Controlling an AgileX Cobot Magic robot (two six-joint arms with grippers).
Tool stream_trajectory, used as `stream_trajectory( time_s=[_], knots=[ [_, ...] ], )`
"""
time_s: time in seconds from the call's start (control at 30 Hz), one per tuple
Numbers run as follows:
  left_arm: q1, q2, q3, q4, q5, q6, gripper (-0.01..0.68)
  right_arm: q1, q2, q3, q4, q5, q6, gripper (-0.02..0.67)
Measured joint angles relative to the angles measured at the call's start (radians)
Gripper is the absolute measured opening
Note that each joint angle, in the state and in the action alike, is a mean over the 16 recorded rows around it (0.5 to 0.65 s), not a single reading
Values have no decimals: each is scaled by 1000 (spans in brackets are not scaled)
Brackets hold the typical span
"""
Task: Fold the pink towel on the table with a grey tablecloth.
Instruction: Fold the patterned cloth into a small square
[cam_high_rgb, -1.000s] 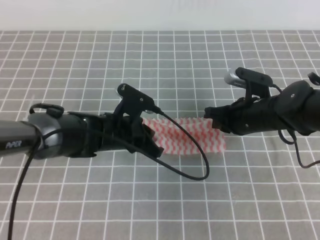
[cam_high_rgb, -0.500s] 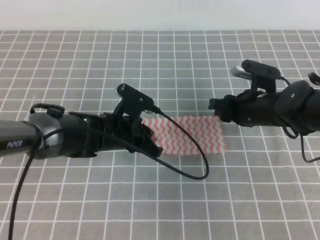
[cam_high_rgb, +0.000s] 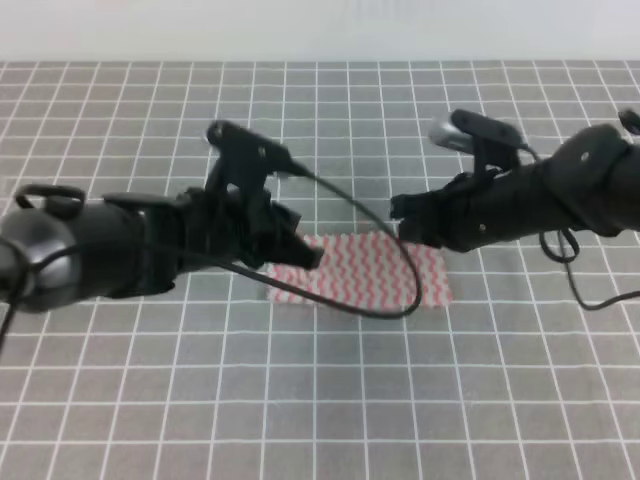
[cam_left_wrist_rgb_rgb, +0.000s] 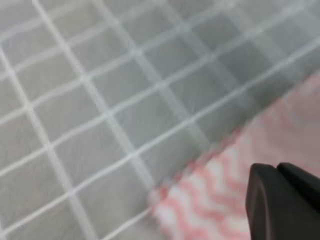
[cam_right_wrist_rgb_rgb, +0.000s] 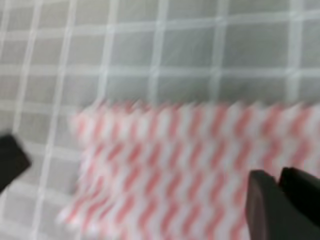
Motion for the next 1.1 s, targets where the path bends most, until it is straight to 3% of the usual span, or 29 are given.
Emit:
stream_trajectory(
  time_s=[0.27, 1.1],
  knots=[
    [0, -10, 5, 34, 53, -97, 0, 0, 0, -29, -9, 138, -7, -7],
    [0, 11, 102, 113, 11, -189, 0, 0, 77, -31, -22, 201, -6, -15]
  ],
)
